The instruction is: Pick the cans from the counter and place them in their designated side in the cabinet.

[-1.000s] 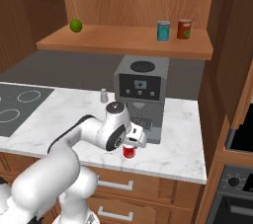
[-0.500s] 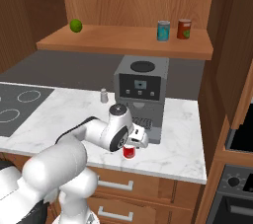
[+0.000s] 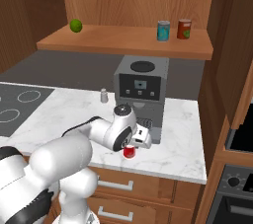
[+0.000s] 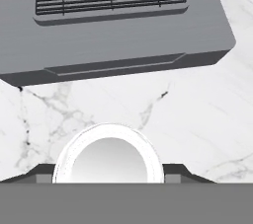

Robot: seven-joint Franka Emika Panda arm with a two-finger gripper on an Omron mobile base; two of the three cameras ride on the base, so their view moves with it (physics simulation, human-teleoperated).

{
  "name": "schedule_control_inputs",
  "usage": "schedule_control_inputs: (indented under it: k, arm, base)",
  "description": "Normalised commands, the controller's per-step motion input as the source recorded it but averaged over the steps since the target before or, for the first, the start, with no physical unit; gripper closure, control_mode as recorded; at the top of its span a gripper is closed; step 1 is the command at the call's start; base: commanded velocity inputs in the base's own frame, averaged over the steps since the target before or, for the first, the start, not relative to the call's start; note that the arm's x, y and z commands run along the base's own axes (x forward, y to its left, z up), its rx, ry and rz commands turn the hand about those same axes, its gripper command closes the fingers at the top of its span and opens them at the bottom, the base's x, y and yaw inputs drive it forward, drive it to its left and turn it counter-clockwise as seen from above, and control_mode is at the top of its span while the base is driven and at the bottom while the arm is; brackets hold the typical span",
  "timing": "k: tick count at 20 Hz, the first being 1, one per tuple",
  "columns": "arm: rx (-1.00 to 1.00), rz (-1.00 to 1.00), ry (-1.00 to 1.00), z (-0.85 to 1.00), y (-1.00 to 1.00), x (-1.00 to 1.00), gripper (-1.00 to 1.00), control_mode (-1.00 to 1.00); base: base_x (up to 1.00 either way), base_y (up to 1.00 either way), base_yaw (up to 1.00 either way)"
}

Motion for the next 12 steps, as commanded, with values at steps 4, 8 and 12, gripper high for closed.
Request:
schedule_control_inputs:
  k: [4, 8, 12]
  arm:
    - [0.01, 0.00, 0.00, -0.02, -0.06, 0.00, 1.00, -1.00]
    - [0.03, 0.00, 0.00, 0.03, 0.00, 0.00, 1.00, -1.00]
    - [0.04, -0.01, -0.01, 0.21, 0.00, -0.02, 1.00, -1.00]
  base:
    - [0.00, 0.00, 0.00]
    - [0.00, 0.00, 0.00]
    - [0.00, 0.00, 0.00]
